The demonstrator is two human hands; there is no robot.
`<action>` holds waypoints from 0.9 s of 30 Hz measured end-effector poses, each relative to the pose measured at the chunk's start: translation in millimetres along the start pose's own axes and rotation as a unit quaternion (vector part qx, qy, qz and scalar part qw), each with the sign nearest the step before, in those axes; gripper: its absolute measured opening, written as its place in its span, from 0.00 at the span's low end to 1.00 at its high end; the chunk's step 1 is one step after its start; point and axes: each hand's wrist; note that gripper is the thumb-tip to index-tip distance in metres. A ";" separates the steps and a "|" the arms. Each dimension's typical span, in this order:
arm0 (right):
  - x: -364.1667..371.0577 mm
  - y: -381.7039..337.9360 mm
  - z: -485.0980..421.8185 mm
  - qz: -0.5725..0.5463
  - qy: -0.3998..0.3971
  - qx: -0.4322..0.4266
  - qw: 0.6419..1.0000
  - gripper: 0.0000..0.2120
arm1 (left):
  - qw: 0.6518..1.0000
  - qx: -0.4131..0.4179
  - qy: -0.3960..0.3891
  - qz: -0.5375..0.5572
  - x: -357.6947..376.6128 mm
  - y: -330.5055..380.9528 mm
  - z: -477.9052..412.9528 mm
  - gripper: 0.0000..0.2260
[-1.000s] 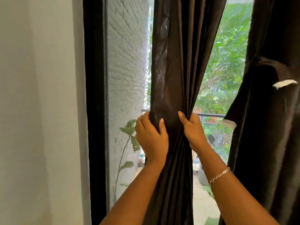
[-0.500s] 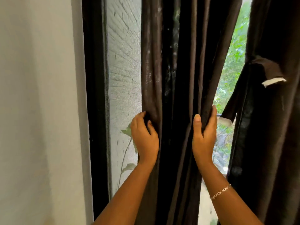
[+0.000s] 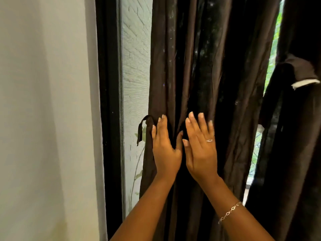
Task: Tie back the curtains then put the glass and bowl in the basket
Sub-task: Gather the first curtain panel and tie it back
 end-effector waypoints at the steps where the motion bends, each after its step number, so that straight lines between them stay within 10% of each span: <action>1: 0.4 -4.4 1.3 -0.053 -0.021 0.006 0.998 0.21 | 1.000 -0.003 -0.012 0.005 -1.4 0.7 0.5 0.31; 9: 8.0 -21.8 -5.0 -0.370 -0.094 0.236 0.894 0.39 | 0.998 -0.015 -0.012 0.060 -12.8 -5.0 -6.2 0.19; 15: 19.8 -19.1 4.0 -0.423 -0.179 0.254 0.851 0.34 | 0.978 -0.089 -0.057 0.180 -19.9 -4.3 -10.4 0.15; 23: 13.9 -22.8 13.8 -0.307 -0.285 0.159 0.894 0.26 | 0.988 -0.081 -0.080 0.100 -7.5 -2.9 -8.8 0.15; 27: -17.8 -23.8 15.3 -0.064 -0.077 0.082 0.992 0.18 | 0.996 -0.052 -0.039 0.052 -4.8 -4.0 -10.7 0.10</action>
Point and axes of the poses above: each hand's wrist, its own z-axis away from the middle knuckle, its own x-axis out of the palm, y = z × x, and after that the axes turned 15 degrees about -y, right-handed
